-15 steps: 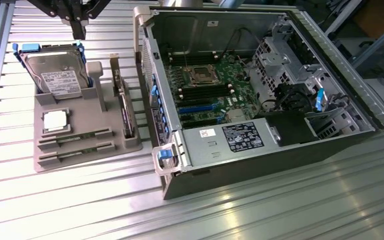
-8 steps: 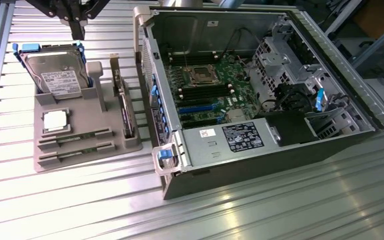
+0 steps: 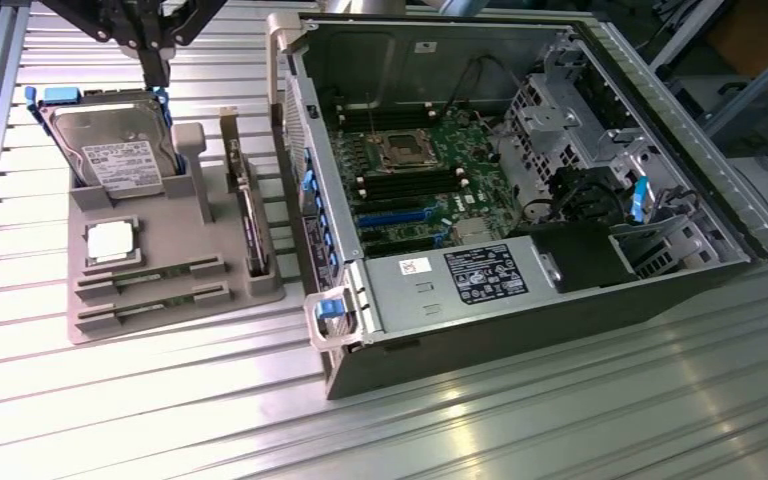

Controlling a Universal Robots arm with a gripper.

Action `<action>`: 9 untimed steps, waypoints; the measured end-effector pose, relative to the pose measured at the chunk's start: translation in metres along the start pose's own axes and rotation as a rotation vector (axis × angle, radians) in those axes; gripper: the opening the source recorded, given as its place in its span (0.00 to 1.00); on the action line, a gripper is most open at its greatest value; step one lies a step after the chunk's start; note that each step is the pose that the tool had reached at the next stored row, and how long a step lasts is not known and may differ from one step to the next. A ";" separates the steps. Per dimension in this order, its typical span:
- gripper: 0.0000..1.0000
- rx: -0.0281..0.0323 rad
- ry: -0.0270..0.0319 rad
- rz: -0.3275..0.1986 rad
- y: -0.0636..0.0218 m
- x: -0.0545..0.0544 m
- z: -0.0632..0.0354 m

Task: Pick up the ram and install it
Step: 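Reach for the ram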

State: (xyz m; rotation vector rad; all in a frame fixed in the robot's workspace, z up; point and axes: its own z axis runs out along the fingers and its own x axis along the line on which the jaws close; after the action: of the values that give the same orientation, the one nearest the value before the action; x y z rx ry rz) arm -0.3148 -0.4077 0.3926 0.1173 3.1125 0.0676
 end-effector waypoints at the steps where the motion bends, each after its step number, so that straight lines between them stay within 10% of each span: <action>1: 0.11 0.0000 0.0000 0.000 -0.0007 0.000 0.0000; 9: 0.11 0.0001 0.0001 0.000 -0.0148 -0.001 -0.0006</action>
State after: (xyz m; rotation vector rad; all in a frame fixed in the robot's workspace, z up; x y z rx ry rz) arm -0.3148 -0.4226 0.3926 0.1173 3.1126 0.0675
